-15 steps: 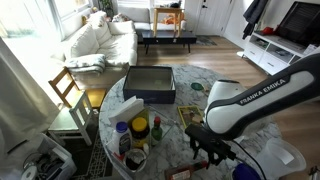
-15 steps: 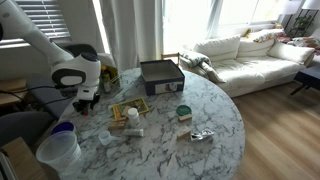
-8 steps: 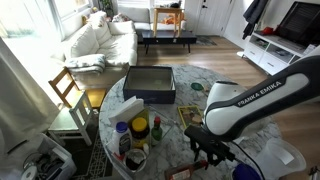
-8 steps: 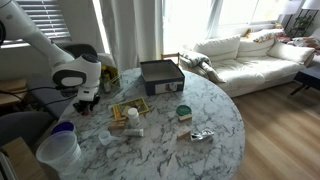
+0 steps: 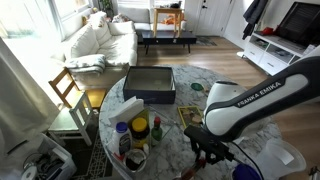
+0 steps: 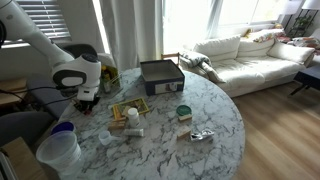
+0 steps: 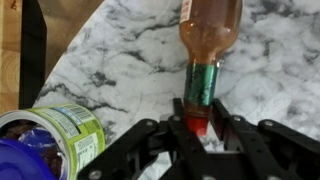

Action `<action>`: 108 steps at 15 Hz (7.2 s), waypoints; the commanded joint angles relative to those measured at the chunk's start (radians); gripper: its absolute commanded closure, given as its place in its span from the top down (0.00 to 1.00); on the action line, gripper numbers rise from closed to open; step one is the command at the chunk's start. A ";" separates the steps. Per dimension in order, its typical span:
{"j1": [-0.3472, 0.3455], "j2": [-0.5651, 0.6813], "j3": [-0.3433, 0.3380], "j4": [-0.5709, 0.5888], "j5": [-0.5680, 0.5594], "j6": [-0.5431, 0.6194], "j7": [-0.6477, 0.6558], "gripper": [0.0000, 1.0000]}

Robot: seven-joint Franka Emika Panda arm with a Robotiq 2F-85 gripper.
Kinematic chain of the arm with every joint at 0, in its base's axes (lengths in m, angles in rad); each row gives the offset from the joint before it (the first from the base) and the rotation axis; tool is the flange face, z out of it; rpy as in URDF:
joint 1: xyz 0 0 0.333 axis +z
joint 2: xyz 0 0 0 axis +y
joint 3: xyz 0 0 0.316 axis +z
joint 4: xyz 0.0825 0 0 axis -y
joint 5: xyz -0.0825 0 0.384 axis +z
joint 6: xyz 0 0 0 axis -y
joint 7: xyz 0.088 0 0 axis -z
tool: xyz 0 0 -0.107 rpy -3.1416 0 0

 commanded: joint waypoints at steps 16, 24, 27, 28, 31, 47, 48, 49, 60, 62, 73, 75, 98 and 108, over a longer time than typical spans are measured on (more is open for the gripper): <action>0.023 -0.108 -0.109 0.127 -0.580 -0.155 0.167 0.08; 0.037 -0.159 -0.065 0.161 -0.807 -0.198 0.213 0.08; 0.050 -0.162 -0.053 0.156 -0.893 -0.172 0.275 0.08; 0.051 -0.168 -0.050 0.152 -0.916 -0.161 0.289 0.08; 0.055 -0.186 -0.044 0.143 -0.988 -0.137 0.338 0.08; 0.048 -0.220 -0.024 0.120 -1.182 -0.029 0.360 0.08; 0.048 -0.224 -0.021 0.119 -1.189 -0.035 0.346 0.08; 0.050 -0.225 -0.018 0.121 -1.206 -0.046 0.343 0.08; 0.058 -0.208 0.028 0.111 -1.214 -0.059 0.221 0.13; 0.058 -0.213 0.030 0.113 -1.211 -0.063 0.204 0.57; 0.037 -0.233 0.031 0.119 -1.023 -0.068 0.028 1.00; 0.032 -0.227 0.031 0.126 -0.941 -0.067 -0.057 1.00; 0.017 -0.153 0.012 0.224 -0.622 -0.196 -0.381 0.08; 0.005 -0.206 -0.023 0.373 -0.770 -0.371 -0.386 0.08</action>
